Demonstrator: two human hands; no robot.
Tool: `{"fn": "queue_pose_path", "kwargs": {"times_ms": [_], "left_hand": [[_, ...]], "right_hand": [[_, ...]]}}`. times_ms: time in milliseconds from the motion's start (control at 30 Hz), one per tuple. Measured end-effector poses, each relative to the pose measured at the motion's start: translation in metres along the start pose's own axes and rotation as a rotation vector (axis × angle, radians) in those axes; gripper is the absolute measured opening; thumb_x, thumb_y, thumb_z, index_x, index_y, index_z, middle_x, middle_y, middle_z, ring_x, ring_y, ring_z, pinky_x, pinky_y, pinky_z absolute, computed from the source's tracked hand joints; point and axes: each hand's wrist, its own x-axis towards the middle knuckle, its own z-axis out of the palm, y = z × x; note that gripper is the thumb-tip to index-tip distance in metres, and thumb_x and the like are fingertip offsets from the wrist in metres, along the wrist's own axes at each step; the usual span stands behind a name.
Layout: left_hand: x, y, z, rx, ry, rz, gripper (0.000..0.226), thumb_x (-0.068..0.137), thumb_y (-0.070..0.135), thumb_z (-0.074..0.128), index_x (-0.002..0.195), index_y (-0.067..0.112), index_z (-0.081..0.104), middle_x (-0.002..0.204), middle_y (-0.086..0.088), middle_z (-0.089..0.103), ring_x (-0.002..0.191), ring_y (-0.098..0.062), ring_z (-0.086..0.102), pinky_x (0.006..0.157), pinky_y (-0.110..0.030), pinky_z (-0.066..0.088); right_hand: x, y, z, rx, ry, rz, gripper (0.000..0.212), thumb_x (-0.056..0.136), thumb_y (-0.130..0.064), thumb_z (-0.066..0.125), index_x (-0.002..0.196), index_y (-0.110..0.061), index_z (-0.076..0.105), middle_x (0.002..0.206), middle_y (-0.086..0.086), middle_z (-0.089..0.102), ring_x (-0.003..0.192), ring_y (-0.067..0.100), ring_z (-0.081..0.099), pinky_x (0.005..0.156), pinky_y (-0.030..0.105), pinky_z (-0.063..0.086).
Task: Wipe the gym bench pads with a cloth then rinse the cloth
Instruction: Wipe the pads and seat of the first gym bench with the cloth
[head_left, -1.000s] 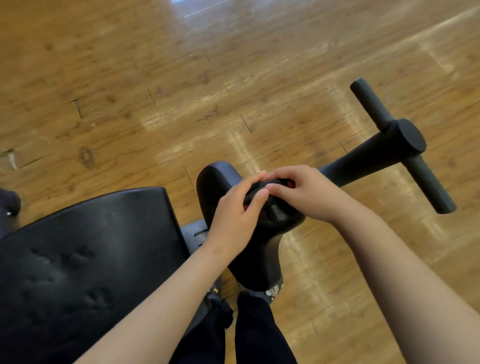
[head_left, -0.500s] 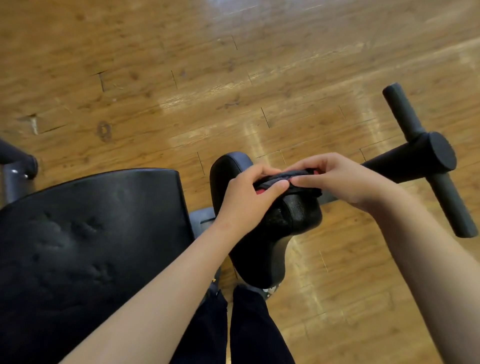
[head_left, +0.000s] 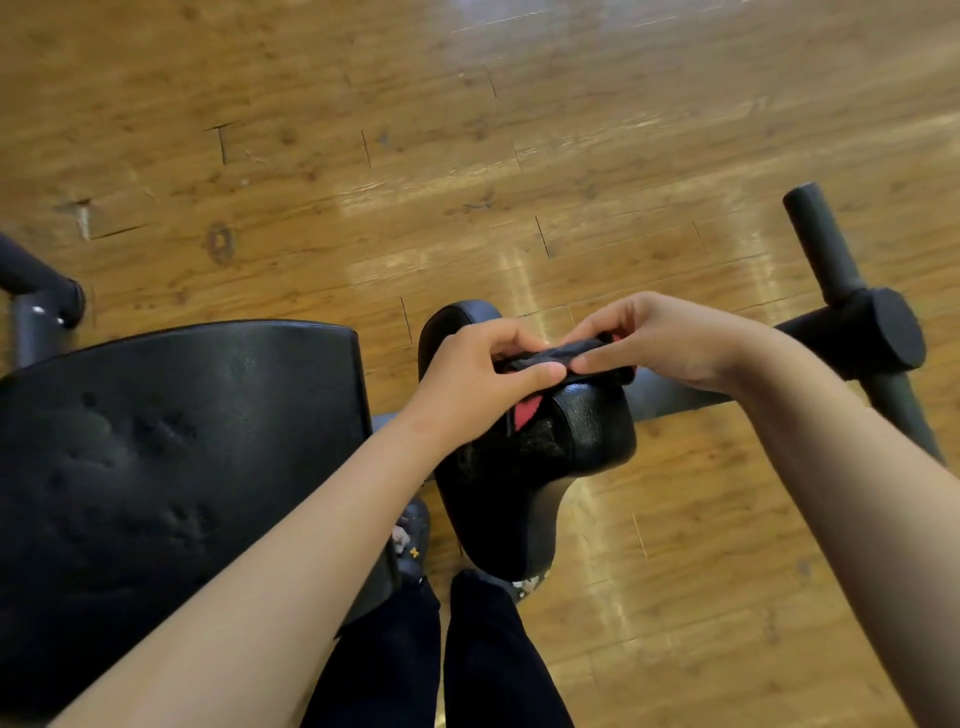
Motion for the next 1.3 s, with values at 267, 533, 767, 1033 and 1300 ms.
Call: {"fn": "queue_pose_path", "kwargs": {"times_ms": [267, 533, 767, 1033, 1300], "left_hand": [[0.022, -0.015, 0.003, 0.162, 0.097, -0.058, 0.020, 0.079, 0.027, 0.078, 0.092, 0.015, 0.071, 0.090, 0.003, 0.068, 0.086, -0.009, 0.062, 0.078, -0.029, 0.050], [0.008, -0.014, -0.012, 0.022, -0.033, -0.046, 0.018, 0.077, 0.024, 0.080, 0.091, 0.016, 0.072, 0.088, 0.007, 0.072, 0.086, -0.006, 0.067, 0.084, -0.027, 0.051], [0.035, -0.025, -0.012, 0.269, 0.030, 0.009, 0.020, 0.078, 0.024, 0.079, 0.093, 0.013, 0.071, 0.087, 0.005, 0.067, 0.083, -0.007, 0.060, 0.069, -0.017, 0.043], [0.019, -0.026, -0.023, 0.102, -0.086, -0.005, 0.017, 0.076, 0.025, 0.081, 0.087, 0.017, 0.071, 0.087, 0.009, 0.071, 0.084, -0.003, 0.064, 0.077, -0.021, 0.051], [0.037, -0.033, -0.030, 0.198, -0.058, 0.009, 0.014, 0.077, 0.020, 0.080, 0.087, 0.017, 0.071, 0.081, 0.015, 0.064, 0.076, 0.004, 0.058, 0.066, -0.009, 0.040]], "right_hand": [[0.041, 0.016, 0.017, 0.028, 0.113, 0.028, 0.024, 0.081, 0.005, 0.069, 0.087, -0.018, 0.073, 0.086, 0.005, 0.071, 0.085, 0.018, 0.066, 0.085, 0.036, 0.051], [0.034, 0.010, 0.004, 0.005, -0.037, 0.034, 0.022, 0.081, 0.001, 0.069, 0.091, -0.017, 0.075, 0.097, 0.020, 0.071, 0.088, 0.024, 0.062, 0.088, 0.040, 0.047], [0.059, 0.011, 0.017, -0.041, 0.107, 0.057, 0.023, 0.078, 0.004, 0.072, 0.080, -0.018, 0.070, 0.070, -0.004, 0.067, 0.066, 0.007, 0.062, 0.064, 0.020, 0.050], [0.044, -0.004, 0.013, -0.045, -0.001, 0.164, 0.022, 0.079, 0.003, 0.070, 0.097, -0.008, 0.073, 0.096, 0.014, 0.073, 0.087, 0.021, 0.066, 0.088, 0.037, 0.053], [0.069, -0.002, 0.020, -0.085, 0.080, 0.105, 0.024, 0.075, 0.005, 0.073, 0.077, -0.019, 0.069, 0.079, 0.007, 0.066, 0.076, 0.018, 0.060, 0.082, 0.044, 0.052]]}}
